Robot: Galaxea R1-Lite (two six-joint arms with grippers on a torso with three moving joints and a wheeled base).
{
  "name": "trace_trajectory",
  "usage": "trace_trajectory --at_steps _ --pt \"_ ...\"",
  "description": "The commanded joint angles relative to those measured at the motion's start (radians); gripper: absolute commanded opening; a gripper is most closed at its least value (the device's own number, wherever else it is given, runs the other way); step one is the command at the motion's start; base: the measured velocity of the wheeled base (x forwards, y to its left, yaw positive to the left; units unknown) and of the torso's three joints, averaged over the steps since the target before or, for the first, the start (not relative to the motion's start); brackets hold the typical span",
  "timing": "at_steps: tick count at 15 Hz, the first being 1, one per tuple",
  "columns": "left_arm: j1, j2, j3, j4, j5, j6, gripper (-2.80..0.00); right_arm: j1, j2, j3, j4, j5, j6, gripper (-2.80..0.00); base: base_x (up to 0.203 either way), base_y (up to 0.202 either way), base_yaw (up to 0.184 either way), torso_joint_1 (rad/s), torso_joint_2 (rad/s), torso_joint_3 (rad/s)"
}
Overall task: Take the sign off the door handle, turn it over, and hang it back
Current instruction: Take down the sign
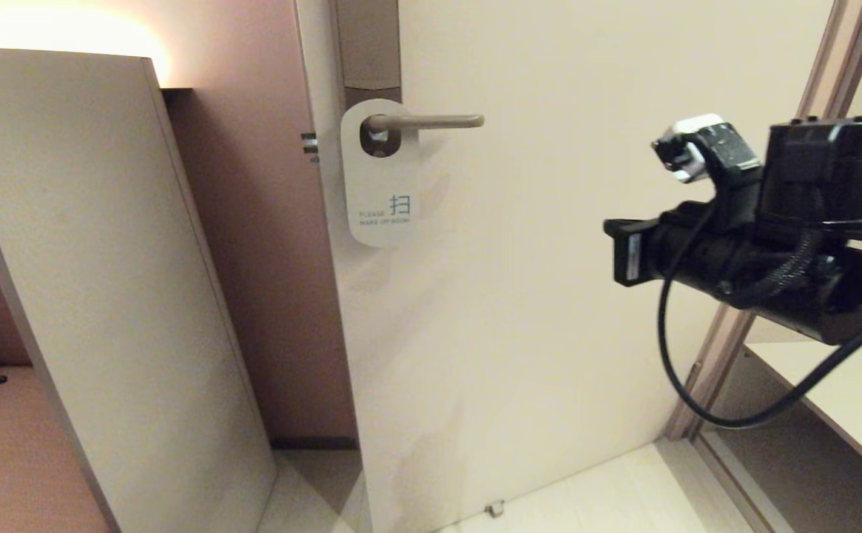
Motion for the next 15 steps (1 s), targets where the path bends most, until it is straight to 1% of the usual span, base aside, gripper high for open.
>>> trace_trajectory --at_steps 1,3,6,11,12,13,14,15 --pt "0.0 0.0 0.0 0.0 0.0 0.0 -2.8 -0.137 -0.183 0.135 0.028 -0.001 0.0 -2.8 0.0 0.0 0.0 0.0 0.0 0.0" --pt "0.0 0.0 0.0 0.0 0.0 0.0 -2.8 -0.253 -0.302 0.237 0.061 0.002 0.002 -2.8 0.0 0.0 0.0 0.0 0.0 0.0" --pt "0.0 0.0 0.0 0.0 0.0 0.0 -2.8 -0.363 -0.481 0.41 0.079 0.012 0.003 -2.8 0.0 0.0 0.0 0.0 0.0 0.0" --pt "0.0 0.0 0.0 0.0 0.0 0.0 -2.8 -0.413 -0.754 0.676 0.083 0.035 0.0 -2.8 0.0 0.0 0.0 0.0 0.0 0.0" --pt "0.0 0.0 0.0 0.0 0.0 0.0 -2.8 -0.437 -0.799 0.73 0.083 0.055 0.001 -2.8 0.0 0.0 0.0 0.0 0.0 0.0" --pt "0.0 0.0 0.0 0.0 0.0 0.0 -2.8 -0.477 -0.832 0.779 0.083 0.083 0.002 -2.8 0.0 0.0 0.0 0.0 0.0 0.0" --pt "0.0 0.0 0.0 0.0 0.0 0.0 -2.8 -0.504 -0.867 0.812 0.085 0.129 0.003 -2.8 0.0 0.0 0.0 0.0 0.0 0.0" --pt "0.0 0.0 0.0 0.0 0.0 0.0 -2.8 -0.523 -0.908 0.828 0.106 0.199 0.004 -2.8 0.0 0.0 0.0 0.0 0.0 0.0"
